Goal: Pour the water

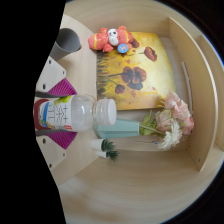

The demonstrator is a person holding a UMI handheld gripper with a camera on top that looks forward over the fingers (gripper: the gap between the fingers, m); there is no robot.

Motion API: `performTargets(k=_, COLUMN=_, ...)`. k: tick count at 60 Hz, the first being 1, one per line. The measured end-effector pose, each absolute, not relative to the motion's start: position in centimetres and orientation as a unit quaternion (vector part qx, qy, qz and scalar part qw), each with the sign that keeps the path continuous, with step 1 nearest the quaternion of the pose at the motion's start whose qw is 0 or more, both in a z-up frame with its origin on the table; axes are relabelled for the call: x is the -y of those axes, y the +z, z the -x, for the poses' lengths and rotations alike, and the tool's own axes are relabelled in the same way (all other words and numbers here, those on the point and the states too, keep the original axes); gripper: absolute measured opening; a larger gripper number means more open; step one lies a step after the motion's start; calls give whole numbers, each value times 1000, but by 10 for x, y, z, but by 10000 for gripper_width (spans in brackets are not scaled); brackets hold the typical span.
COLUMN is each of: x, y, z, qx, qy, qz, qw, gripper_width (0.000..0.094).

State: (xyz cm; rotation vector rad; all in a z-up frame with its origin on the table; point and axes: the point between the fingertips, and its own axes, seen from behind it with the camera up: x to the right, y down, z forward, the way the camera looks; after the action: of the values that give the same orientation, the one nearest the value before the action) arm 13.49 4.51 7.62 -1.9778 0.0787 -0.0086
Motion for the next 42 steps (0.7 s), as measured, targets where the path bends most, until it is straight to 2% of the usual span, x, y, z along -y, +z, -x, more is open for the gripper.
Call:
performTargets(k=2, x=-43, y=67, z=-135, qx=-32, qy=-6, qz=839, qw=543, gripper_width=444)
performTargets(k=4, x=-45, y=72, z=-135, qx=-35, qy=-2, qz=828, qw=560, gripper_width=442)
performTargets(k=12, x=-40, y=71, z=-134, qx=-34, qy=-2, qz=821, qw=570, gripper_width=442)
performTargets(k=22, x=-41, y=72, z=-135, qx=-34, qy=-7, qz=817, qw=575, gripper_width=525)
performTargets(k=25, x=-39, y=68, z=-136, qx=-36, qy=-10, qz=824, qw=565, gripper_width=570)
performTargets(k=28, x=-34, y=61, z=-137, qx=-30, qy=-22, qz=835, qw=550, gripper_width=678)
performTargets(k=30, x=-30, y=56, z=-139, qx=-23, qy=-32, qz=841, qw=539, gripper_width=711)
performTargets(k=42, x=10, y=19, z=-135, qx=-7, qy=-52, qz=878, qw=476, gripper_width=726)
